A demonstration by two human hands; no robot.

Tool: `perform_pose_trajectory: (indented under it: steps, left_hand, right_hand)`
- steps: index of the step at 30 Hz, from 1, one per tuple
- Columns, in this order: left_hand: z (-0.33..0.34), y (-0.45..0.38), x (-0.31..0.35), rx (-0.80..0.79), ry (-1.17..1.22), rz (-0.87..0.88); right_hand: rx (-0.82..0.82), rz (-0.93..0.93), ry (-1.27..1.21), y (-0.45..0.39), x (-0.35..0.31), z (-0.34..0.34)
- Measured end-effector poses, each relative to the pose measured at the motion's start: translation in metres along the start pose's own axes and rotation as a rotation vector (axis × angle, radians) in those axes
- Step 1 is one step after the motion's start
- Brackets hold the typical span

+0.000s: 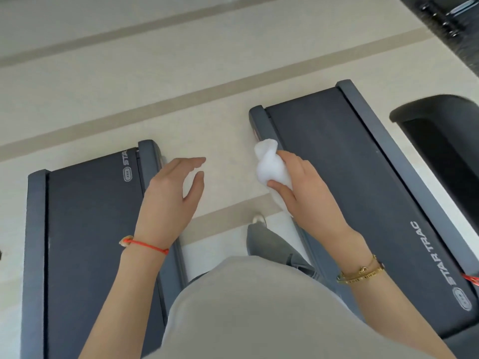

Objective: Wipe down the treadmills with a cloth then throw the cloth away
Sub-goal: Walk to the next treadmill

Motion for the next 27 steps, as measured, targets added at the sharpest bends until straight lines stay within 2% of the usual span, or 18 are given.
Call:
perform_pose_trajectory:
  steps: [10,19,27]
  left_hand:
    - [0.016,-0.187,-0.033,-0.015,-0.016,-0.049]
    - [0.021,-0.366,-0.042,0.031,-0.013,-0.003]
    - [0.022,-0.522,-0.084,-0.002,-0.026,0.038]
  right_hand:
    - [0.056,0.038,-0.007,-0.19,0.05,-0.008]
    - [0.039,0.031,-0.019,-0.372,0.078,-0.032]
    - [0.052,0.08,-0.01,-0.514,0.097,-0.021]
Point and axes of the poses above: each hand's wrist, its own y-axis away from the middle knuckle, its own z-axis out of the palm, x = y × z, the point moved 7 cm from there along -y, towards the middle knuckle, and after that the axes turned 11 degrees about y, right-handed, at the moved point
